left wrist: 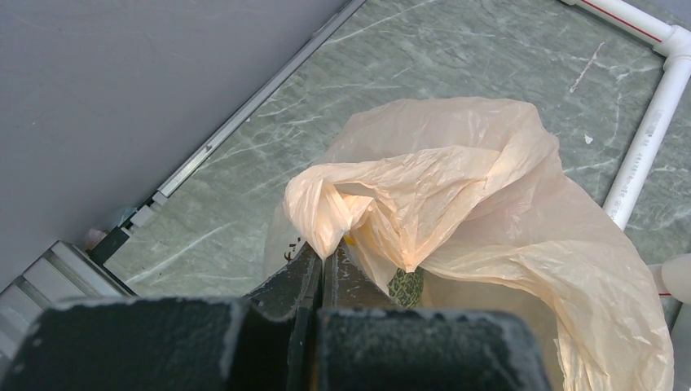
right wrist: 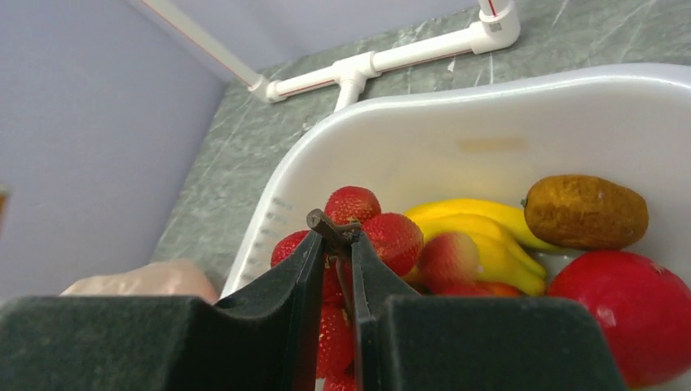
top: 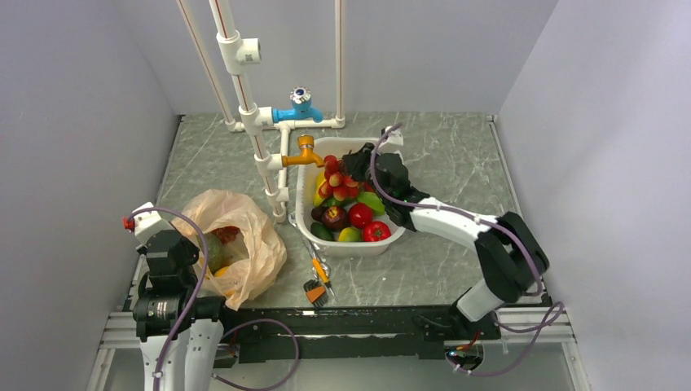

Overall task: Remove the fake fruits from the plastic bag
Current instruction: Place the fake fruit in the bin.

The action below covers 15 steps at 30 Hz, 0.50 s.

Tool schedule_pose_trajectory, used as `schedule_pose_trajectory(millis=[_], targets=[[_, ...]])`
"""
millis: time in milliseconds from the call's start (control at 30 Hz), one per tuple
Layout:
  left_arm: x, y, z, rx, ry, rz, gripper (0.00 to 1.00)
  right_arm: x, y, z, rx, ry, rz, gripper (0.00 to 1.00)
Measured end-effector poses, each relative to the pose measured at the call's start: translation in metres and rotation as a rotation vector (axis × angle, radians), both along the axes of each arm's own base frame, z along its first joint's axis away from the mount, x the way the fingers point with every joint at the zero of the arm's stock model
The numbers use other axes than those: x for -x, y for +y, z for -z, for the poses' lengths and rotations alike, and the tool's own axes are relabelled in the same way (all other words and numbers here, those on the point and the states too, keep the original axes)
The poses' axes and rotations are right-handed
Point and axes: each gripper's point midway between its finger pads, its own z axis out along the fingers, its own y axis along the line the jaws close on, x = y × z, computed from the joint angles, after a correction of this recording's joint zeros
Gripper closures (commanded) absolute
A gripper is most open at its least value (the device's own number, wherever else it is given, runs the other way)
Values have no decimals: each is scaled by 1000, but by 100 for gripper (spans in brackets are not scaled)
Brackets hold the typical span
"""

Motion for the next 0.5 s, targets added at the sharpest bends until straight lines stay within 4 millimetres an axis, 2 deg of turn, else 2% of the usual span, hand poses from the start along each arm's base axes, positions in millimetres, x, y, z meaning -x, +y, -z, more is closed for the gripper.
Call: schedule_pose_trajectory(millis=[100,233,400,500], targets=[[0,0,0,0,1,2,100,-21,7,12,17,19,20,100],[0,0,1,0,4,2,100,-41,20,14,14,28,9,98],[0,0,1,0,3,2,100,-42,34,29,15,63,-51,77],[0,0,1,0,3,2,100,-38,41,35,27,87,-97,57]])
